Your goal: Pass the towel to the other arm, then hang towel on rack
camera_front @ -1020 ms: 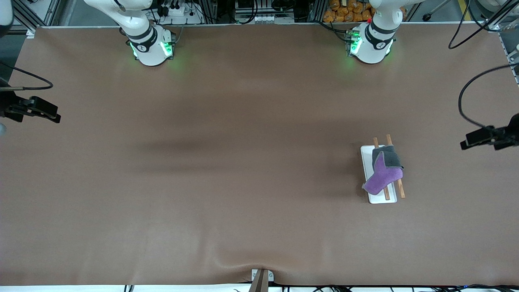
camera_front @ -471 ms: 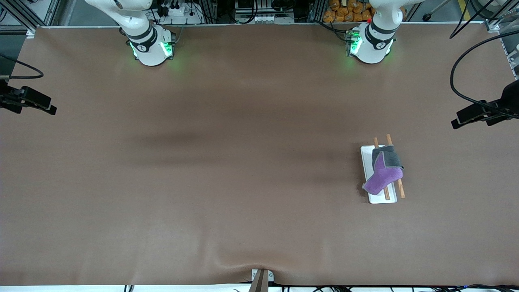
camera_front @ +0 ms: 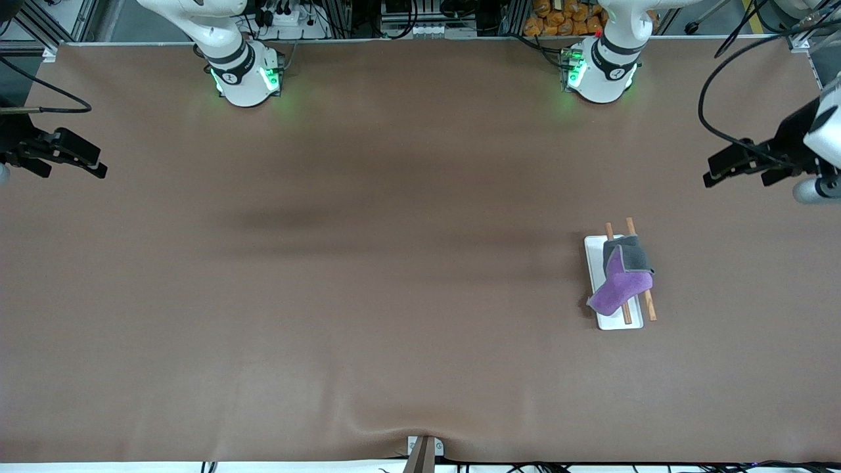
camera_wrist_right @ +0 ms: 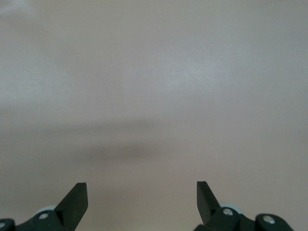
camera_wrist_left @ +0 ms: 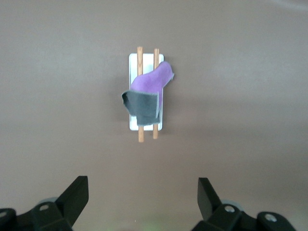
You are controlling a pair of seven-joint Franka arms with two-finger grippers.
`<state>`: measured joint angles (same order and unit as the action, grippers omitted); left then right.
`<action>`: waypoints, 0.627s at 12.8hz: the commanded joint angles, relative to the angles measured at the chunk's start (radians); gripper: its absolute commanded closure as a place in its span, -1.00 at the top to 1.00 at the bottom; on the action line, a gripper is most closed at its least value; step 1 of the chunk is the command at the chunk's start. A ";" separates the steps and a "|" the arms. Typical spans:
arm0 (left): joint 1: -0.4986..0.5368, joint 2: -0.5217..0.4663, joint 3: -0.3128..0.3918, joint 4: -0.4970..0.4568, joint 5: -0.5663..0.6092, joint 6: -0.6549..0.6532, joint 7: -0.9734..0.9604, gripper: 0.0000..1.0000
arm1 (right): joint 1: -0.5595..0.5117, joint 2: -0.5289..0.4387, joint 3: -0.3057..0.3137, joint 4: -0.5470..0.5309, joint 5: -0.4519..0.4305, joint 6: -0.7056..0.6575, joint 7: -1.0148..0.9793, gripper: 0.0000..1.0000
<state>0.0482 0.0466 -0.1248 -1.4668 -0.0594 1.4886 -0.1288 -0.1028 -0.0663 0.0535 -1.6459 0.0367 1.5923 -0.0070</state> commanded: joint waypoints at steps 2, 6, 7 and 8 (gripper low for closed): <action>-0.008 -0.074 0.016 -0.083 0.030 0.006 0.003 1.00 | 0.008 -0.024 -0.001 -0.019 -0.004 0.018 -0.001 1.00; -0.010 -0.085 0.022 -0.081 0.055 -0.019 0.008 1.00 | 0.075 -0.021 -0.001 0.004 -0.057 0.018 0.001 1.00; -0.011 -0.091 0.022 -0.081 0.081 -0.027 0.015 1.00 | 0.078 -0.020 -0.001 0.009 -0.057 0.018 0.001 1.00; -0.013 -0.093 0.022 -0.080 0.087 -0.027 0.015 1.00 | 0.086 -0.020 -0.001 0.009 -0.057 0.018 0.001 1.00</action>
<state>0.0485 -0.0095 -0.1118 -1.5259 -0.0112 1.4750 -0.1263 -0.0285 -0.0694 0.0558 -1.6371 -0.0037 1.6105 -0.0074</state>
